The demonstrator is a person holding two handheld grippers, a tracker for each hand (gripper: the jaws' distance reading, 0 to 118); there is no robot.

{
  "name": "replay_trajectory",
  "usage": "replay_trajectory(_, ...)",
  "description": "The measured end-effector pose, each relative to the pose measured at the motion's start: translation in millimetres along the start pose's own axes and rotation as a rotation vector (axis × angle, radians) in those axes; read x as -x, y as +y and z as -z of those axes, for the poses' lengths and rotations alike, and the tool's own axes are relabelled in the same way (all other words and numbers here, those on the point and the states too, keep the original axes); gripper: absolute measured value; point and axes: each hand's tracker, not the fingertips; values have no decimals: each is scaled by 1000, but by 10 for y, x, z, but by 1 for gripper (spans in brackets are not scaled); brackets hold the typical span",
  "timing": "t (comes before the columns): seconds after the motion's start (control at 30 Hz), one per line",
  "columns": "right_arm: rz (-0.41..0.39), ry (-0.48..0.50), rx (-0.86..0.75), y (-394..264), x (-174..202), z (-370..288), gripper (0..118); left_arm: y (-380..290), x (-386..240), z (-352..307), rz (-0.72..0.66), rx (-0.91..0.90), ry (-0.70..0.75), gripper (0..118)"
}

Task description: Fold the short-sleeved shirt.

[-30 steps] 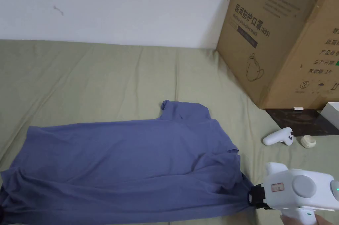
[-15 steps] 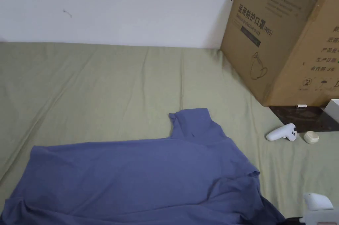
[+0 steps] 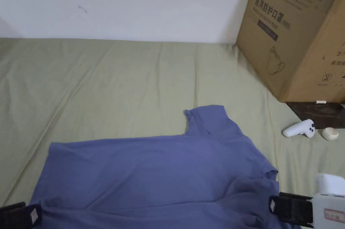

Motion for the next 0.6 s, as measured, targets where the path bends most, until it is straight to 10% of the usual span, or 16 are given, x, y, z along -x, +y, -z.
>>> replay_trajectory(0.13, -82, 58, -77, 276, 292, 133, 103, 224, -294, -6, 69, -43, 4, 104)
replay_trajectory(0.17, -83, 81, -109, 348, 388, 102, 81, 286, -318, 27, 89, -57, -1, 81)
replay_trajectory(0.23, -75, 103, -122, 473, 538, 132, 5, 392, -418, 107, 126, -65, 17, 0)
replay_trajectory(0.6, -82, 174, -75, 810, 726, 535, 3, 1642, -35, 1438, 120, 103, -10, 10)
